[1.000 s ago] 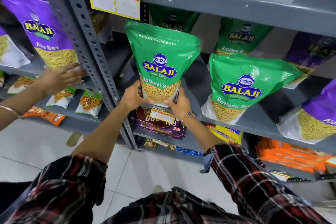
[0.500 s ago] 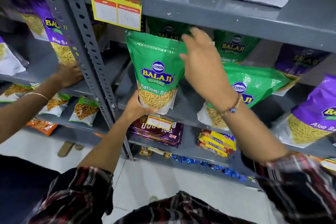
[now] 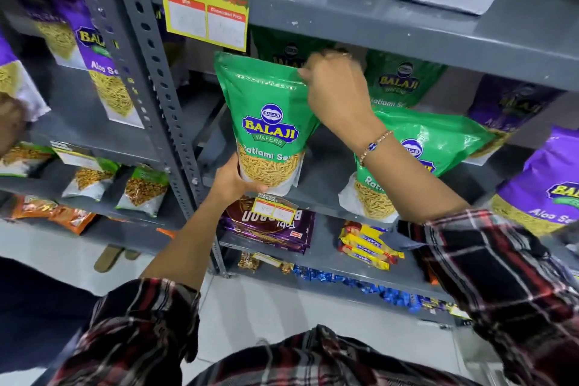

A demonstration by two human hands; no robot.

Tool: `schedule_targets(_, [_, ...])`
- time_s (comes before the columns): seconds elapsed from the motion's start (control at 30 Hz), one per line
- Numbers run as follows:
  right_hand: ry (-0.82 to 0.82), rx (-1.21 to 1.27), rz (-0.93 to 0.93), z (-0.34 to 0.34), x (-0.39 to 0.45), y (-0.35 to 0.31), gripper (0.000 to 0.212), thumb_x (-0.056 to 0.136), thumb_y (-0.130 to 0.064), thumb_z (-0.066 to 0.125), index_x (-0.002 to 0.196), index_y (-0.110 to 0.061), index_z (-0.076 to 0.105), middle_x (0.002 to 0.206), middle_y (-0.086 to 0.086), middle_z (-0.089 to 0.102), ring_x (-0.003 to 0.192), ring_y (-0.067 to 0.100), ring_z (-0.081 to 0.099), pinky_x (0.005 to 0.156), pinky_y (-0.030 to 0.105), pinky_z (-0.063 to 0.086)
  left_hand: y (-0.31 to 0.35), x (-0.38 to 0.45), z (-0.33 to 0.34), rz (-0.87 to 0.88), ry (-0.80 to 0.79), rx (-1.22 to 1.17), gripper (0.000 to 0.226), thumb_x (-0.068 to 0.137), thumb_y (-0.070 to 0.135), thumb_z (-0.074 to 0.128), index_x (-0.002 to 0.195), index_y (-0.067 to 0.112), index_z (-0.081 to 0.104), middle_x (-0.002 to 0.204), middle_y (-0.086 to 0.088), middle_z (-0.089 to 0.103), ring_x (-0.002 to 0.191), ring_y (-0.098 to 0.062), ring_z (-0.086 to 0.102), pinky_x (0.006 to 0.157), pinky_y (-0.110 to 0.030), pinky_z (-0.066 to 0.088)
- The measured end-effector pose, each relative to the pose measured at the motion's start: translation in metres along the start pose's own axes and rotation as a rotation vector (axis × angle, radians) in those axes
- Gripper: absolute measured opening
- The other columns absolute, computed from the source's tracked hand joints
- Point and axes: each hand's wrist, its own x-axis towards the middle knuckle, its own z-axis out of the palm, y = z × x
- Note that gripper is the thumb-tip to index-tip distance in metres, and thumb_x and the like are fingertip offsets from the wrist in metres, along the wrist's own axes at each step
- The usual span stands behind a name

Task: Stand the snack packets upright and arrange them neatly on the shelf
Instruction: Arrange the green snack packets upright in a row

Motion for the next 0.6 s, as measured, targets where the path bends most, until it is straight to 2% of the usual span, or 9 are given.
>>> schedule_targets(0.07, [-0.065,0.026,-0.028,-0.003,0.01,-0.019,0.039,0.091,-0.041,0.047,0.107,-0.006,0.054,0.113,0.018,0.062,0.107,0.035,0.057,0.087,0.043,0.043,0.001,0.001,-0.002,-0.007,0.0,0.018,0.098,0.04,0.043,0.091,0.126,0.023,0.046,0.124,-0.001,0.063,0.112,-0.019,0.057,0.099,-0.041,0.047])
schedule_targets(0.1, [-0.104,0.042,-0.036,0.001,0.017,-0.028,0.042,0.09,-0.046,0.048,0.107,-0.007,0.054,0.114,0.016,0.063,0.107,0.034,0.057,0.088,0.042,0.044,0.0,0.001,-0.003,-0.01,-0.001,0.023,0.101,0.037,0.047,0.09,0.125,0.024,0.046,0.124,-0.001,0.063,0.113,-0.02,0.058,0.1,-0.042,0.048])
schedule_targets(0.17, [-0.144,0.105,0.003,0.01,0.031,-0.042,0.04,0.087,-0.045,0.054,0.103,-0.008,0.058,0.109,0.014,0.066,0.104,0.033,0.06,0.086,0.04,0.045,-0.001,0.002,-0.003,-0.011,-0.009,0.031,0.104,0.034,0.052,0.089,0.125,0.024,0.046,0.124,-0.001,0.063,0.114,-0.02,0.058,0.099,-0.044,0.048])
schedule_targets(0.27, [-0.055,0.173,0.107,0.021,0.035,-0.042,0.026,0.086,-0.037,0.057,0.1,-0.016,0.066,0.1,0.012,0.07,0.099,0.032,0.063,0.08,0.035,0.048,-0.005,0.005,-0.002,-0.011,-0.009,0.026,0.105,0.036,0.051,0.089,0.127,0.023,0.045,0.125,-0.002,0.063,0.114,-0.02,0.058,0.099,-0.044,0.048])
schedule_targets(0.37, [-0.016,0.178,0.071,0.021,0.027,-0.038,0.025,0.088,-0.038,0.055,0.102,-0.022,0.067,0.097,0.011,0.071,0.096,0.032,0.063,0.077,0.035,0.047,-0.01,0.006,-0.001,-0.011,-0.008,0.032,0.106,0.037,0.052,0.088,0.129,0.024,0.043,0.126,-0.001,0.062,0.115,-0.02,0.057,0.1,-0.041,0.048])
schedule_targets(0.43, [-0.066,0.182,-0.016,0.015,0.021,-0.034,0.033,0.087,-0.042,0.055,0.112,-0.021,0.062,0.111,0.01,0.068,0.107,0.031,0.059,0.09,0.037,0.046,-0.013,0.006,0.002,-0.003,-0.019,-0.008,0.108,0.038,0.052,0.089,0.13,0.025,0.04,0.127,-0.001,0.061,0.117,-0.019,0.056,0.1,-0.043,0.048])
schedule_targets(0.5, [-0.142,0.151,-0.141,0.01,0.004,-0.021,0.05,0.086,-0.043,0.054,0.13,-0.019,0.047,0.14,0.006,0.05,0.131,0.024,0.041,0.111,0.043,0.026,-0.017,0.003,0.007,0.021,0.013,-0.151,0.111,0.043,0.039,0.092,0.135,0.022,0.033,0.134,-0.004,0.053,0.122,-0.019,0.053,0.1,-0.043,0.047])
schedule_targets(0.53, [-0.156,0.136,-0.184,0.006,-0.009,-0.01,0.056,0.087,-0.043,0.053,0.135,-0.019,0.04,0.148,0.003,0.038,0.139,0.021,0.03,0.115,0.045,0.015,-0.018,-0.002,0.011,0.014,0.069,-0.219,0.112,0.046,0.031,0.093,0.137,0.018,0.028,0.138,-0.006,0.046,0.125,-0.019,0.049,0.101,-0.04,0.046])
schedule_targets(0.6, [-0.127,0.147,-0.205,0.0,-0.038,0.019,0.053,0.088,-0.038,0.052,0.136,-0.019,0.039,0.153,0.002,0.03,0.143,0.021,0.02,0.117,0.047,0.008,-0.014,-0.024,0.021,-0.017,0.254,-0.203,0.097,0.052,0.024,0.091,0.128,0.014,0.032,0.132,-0.007,0.038,0.116,-0.018,0.046,0.098,-0.032,0.042])
